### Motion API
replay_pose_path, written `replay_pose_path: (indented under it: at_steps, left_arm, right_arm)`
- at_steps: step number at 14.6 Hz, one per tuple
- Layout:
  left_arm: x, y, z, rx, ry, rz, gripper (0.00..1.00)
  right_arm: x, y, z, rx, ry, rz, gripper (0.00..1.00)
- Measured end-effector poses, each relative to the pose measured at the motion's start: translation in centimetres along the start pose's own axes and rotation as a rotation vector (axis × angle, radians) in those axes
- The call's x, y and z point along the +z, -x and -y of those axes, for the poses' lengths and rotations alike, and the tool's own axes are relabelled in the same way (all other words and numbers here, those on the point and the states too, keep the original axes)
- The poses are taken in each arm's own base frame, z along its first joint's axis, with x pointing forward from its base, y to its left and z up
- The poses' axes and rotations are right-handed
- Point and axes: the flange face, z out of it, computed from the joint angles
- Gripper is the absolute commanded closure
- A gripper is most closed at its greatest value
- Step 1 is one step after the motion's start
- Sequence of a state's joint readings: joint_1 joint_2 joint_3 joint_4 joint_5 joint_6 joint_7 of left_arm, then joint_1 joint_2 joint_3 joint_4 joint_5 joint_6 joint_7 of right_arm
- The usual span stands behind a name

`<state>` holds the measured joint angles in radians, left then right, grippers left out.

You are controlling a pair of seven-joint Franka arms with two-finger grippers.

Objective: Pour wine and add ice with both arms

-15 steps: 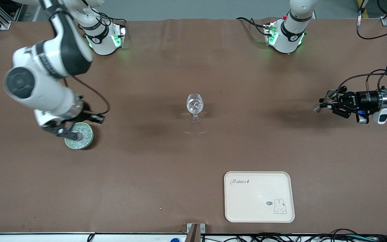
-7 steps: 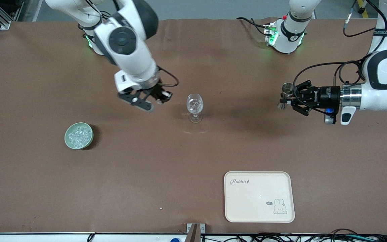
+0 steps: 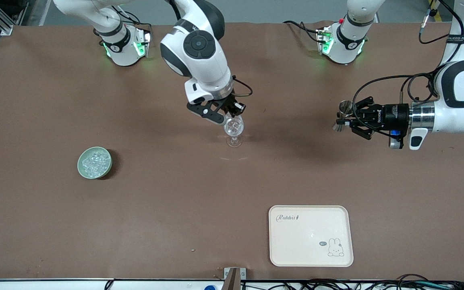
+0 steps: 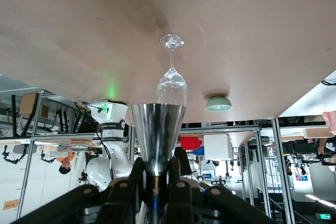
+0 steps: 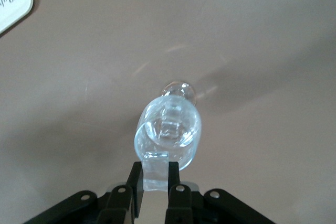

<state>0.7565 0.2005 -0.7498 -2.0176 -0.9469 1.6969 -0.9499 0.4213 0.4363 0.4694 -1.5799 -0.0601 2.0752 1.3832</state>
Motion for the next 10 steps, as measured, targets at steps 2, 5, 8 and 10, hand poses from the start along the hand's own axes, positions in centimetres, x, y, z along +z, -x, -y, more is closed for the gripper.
replay_pose_path:
  at_steps: [2,5,8,10]
  left_arm:
    - [0.6,-0.3,-0.1,-0.008,-0.006,-0.001,0.99]
    - [0.4,-0.5,-0.3,-0.014,0.0,-0.004,0.99]
    - [1.1,0.4,-0.8,-0.017,-0.006,-0.004,0.99]
    - [3.7,1.7,-1.7,-0.026,-0.019,-0.016,0.99]
  right_arm:
    - [0.3,0.2,0.1,0.003,0.001,0.003,0.99]
    - [0.3,0.0,0.2,0.006,-0.001,0.002,0.99]
    - [0.2,0.0,0.2,0.006,-0.001,0.002,0.99]
    - [-0.1,-1.2,-0.1,0.014,0.014,-0.004,1.0]
